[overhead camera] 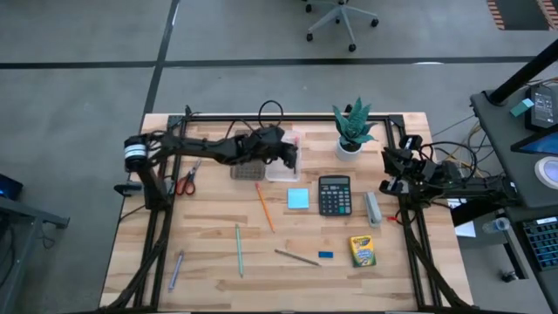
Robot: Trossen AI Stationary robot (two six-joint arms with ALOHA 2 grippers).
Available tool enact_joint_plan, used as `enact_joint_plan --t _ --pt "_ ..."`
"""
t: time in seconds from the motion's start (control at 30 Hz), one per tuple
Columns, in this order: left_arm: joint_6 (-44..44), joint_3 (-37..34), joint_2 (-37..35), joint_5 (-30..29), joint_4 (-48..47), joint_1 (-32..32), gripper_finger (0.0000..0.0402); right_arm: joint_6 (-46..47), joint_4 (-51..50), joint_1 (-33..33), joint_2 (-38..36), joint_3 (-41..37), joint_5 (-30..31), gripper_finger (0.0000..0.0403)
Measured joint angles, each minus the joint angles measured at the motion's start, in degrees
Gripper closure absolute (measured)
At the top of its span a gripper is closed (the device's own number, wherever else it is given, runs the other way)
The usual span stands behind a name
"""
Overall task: Pack school essentials
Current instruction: Put the blue eraser into the transparent supply box
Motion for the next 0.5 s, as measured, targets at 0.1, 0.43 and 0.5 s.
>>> enact_joint_plan --t 0.1,0.43,0.5 --pt "8.0 -0.3 -3.3 0.0 0.0 -3.4 0.0328 0.0 -0.8 0.0 0.5 0.0 0.0 0.036" --pt "23.4 -5.8 -14.4 -5.8 0.2 -11.8 0.0328 6.4 -13.7 0.0 7.3 8.6 0.0 0.036" --pt "26.1 -8.2 -16.9 -6.0 0.2 -12.6 0.0328 8.4 -19.2 0.0 9.5 12.0 -0.1 0.036"
